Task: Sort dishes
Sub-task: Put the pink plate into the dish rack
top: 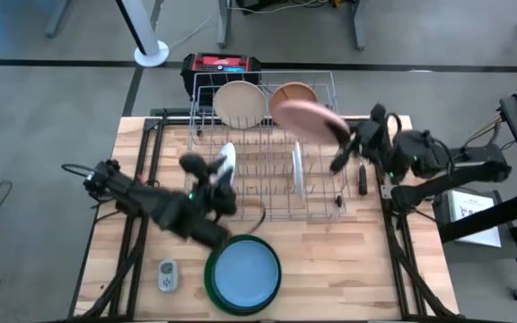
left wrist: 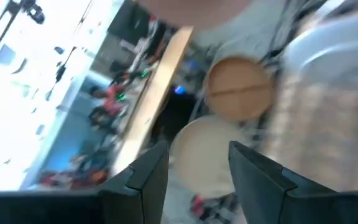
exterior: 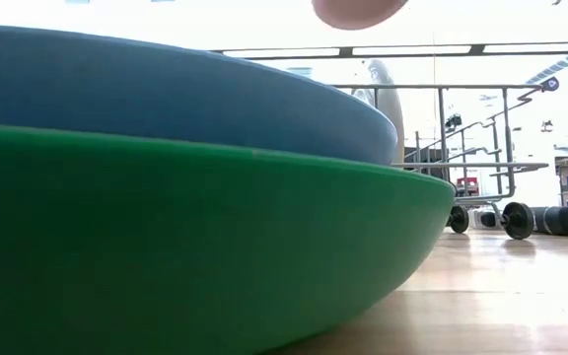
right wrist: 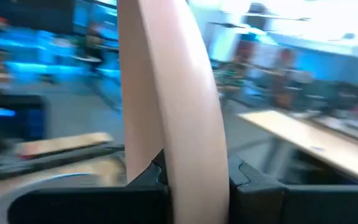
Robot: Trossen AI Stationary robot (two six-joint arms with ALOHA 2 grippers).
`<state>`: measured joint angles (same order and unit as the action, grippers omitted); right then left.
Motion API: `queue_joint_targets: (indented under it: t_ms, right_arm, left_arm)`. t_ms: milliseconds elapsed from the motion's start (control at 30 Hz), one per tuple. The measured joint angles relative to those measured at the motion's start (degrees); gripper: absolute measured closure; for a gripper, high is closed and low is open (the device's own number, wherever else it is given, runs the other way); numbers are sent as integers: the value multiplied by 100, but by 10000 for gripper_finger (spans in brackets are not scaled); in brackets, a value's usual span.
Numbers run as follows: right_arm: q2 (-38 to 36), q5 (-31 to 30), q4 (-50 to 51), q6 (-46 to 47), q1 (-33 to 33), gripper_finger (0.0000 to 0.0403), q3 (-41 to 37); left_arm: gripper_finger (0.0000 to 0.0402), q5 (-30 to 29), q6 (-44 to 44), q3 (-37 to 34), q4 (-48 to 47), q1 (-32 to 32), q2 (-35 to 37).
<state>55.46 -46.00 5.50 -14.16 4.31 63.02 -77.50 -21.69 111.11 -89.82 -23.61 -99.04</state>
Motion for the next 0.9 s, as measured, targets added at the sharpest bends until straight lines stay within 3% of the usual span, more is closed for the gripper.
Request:
queue_joint_targets:
  t_ms: [133,267,367,600,667,900]
  right_arm:
    - [130,352,23,-110,-1051,370,150]
    - [371,1077,261,26,-1974,370,334]
    - [589,1864,508,106,-2597,370,533]
    - [1163,4187,954,33,-3774,370,793]
    - [1219,4474,953,-78,-4027,370,794]
    - [1050,4946,1046,-609,-4715,370,790]
  left_arm:
    - [245,534,480,174,58,849,259]
    - [245,2318,562,433,669,1339,380]
    - [245,3510,903,587,1348,1418,382]
    - [245,5237,2184,344,3262,1424,415]
    - [245,5490,2417,36,3778,1422,436]
    - [245,5493,2561,-1408,5122,1442,942]
